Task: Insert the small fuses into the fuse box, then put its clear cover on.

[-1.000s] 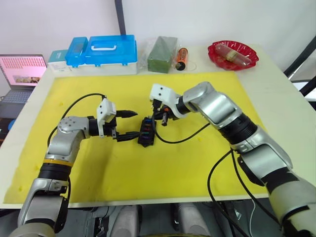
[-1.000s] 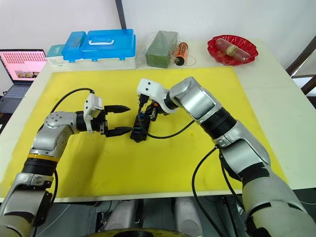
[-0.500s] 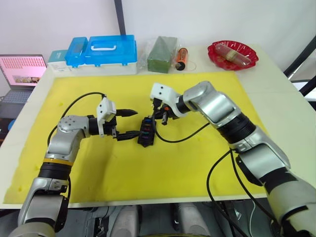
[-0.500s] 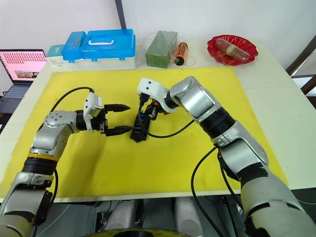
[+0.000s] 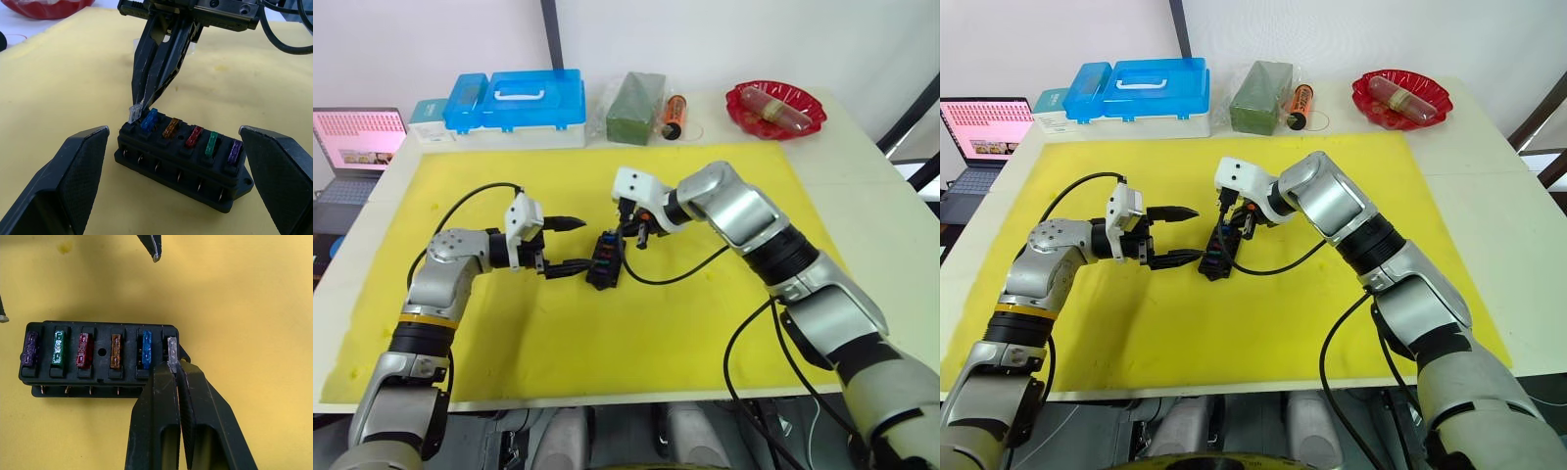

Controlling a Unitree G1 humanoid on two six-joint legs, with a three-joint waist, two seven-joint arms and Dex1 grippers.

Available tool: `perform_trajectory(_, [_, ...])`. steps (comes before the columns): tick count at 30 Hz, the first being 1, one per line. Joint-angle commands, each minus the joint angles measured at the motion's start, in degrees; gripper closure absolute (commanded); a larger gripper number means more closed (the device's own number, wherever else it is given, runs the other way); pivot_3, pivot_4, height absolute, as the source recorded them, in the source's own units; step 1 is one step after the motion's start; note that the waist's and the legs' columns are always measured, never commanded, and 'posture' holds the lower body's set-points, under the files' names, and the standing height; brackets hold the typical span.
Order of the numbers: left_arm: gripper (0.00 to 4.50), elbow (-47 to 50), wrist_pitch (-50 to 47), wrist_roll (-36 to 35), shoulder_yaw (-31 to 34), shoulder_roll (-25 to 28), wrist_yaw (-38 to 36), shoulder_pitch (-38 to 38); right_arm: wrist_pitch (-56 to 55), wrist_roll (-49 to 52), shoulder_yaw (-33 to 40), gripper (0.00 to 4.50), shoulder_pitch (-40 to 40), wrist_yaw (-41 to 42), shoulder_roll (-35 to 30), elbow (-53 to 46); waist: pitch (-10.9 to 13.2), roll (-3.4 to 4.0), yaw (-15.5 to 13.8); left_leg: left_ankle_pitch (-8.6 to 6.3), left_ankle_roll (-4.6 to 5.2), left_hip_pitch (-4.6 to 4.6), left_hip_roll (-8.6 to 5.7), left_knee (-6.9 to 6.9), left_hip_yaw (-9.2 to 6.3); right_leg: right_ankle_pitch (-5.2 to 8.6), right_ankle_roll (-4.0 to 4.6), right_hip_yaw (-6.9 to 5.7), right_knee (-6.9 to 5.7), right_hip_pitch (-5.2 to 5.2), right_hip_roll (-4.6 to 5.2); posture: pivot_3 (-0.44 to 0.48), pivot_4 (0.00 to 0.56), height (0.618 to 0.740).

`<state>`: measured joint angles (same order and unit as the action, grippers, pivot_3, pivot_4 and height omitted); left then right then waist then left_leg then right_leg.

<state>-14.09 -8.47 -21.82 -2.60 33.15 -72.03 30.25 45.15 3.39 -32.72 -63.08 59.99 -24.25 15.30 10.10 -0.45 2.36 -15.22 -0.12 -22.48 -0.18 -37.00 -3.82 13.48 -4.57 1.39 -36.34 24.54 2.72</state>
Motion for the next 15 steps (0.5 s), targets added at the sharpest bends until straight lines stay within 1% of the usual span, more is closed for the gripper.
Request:
perform_trajectory(1, [0.00,1.17,0.41,0.16,0.79,0.38,0.16,1.18,-0.29,-0.74,1.02,4.48,0.01,0.62,0.26,-0.33,0.00,0.00,0.00,0.00,0.00,0.00,0.00,0.00,0.00,0.00,0.00,0.00,0.00,0.00,0.00,0.000,0.150,0.740])
perform_trajectory(2, [0.00,1.16,0.41,0.17,0.77,0.36,0.17,1.18,-0.21,-0.76,1.09,4.48,0.04,0.66,0.32,-0.30,0.00,0.00,0.00,0.00,0.00,0.00,0.00,0.00,0.00,0.00,0.00,0.00,0.00,0.00,0.00,0.000,0.150,0.740])
perform_trajectory(5, [0.00,1.08,0.43,0.22,0.74,0.33,0.16,1.22,-0.15,-0.80,1.42,3.76,0.16,0.57,0.52,-0.26,0.00,0.00,0.00,0.00,0.00,0.00,0.00,0.00,0.00,0.00,0.00,0.00,0.00,0.00,0.00,0.000,0.150,0.740])
perform_trajectory(9, [0.00,1.01,0.47,0.29,0.74,0.36,0.15,1.26,0.71,-0.58,2.30,2.41,0.35,0.27,0.95,-0.63,0.00,0.00,0.00,0.00,0.00,0.00,0.00,0.00,0.01,0.00,0.00,0.00,0.00,0.00,0.00,0.000,0.150,0.740])
perform_trajectory(15, [0.00,0.89,0.60,0.37,0.78,0.46,0.07,1.34,1.47,-0.41,3.58,2.41,0.47,0.67,0.64,-1.98,0.00,0.00,0.02,0.00,0.00,0.01,0.00,0.00,0.00,0.00,0.00,0.00,-0.01,0.00,-0.01,0.000,0.150,0.740])
